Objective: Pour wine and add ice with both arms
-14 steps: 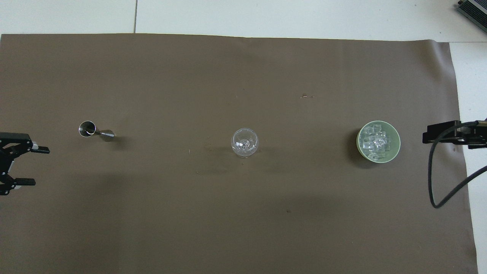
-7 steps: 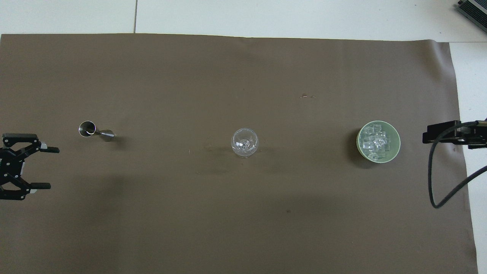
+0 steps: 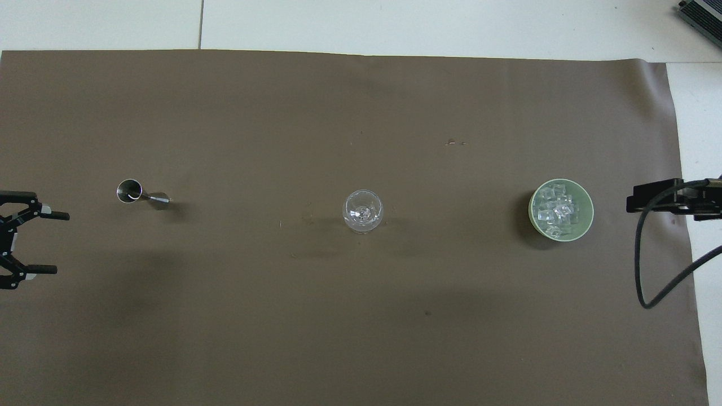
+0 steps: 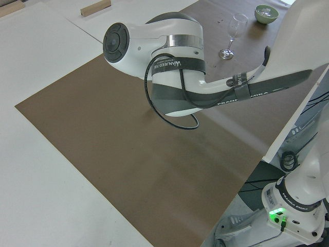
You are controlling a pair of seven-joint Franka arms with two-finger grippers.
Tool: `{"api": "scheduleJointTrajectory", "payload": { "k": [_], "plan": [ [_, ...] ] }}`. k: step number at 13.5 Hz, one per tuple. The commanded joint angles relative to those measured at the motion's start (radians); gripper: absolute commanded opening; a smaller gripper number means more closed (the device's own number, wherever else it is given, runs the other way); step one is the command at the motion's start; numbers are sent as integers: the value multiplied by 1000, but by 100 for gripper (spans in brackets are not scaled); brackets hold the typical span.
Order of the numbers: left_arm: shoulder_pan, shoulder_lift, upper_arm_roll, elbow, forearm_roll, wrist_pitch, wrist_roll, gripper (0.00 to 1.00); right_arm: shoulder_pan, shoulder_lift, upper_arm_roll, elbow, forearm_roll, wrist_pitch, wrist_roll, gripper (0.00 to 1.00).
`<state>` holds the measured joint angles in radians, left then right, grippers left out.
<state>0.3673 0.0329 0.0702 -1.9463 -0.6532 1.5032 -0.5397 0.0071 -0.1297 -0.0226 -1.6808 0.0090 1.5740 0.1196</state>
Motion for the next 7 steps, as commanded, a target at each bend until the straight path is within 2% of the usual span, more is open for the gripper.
{"api": "scheduleJointTrajectory", "payload": {
  "k": [1,7],
  "plan": [
    [19,87,-1,75,-20,-61,23,100,-1,-11,1,-5,-4,-14,-21,100],
    [19,218,49,127,-140,-116,-88,100,-1,-11,1,-5,-4,-14,-21,100]
  ]
}}
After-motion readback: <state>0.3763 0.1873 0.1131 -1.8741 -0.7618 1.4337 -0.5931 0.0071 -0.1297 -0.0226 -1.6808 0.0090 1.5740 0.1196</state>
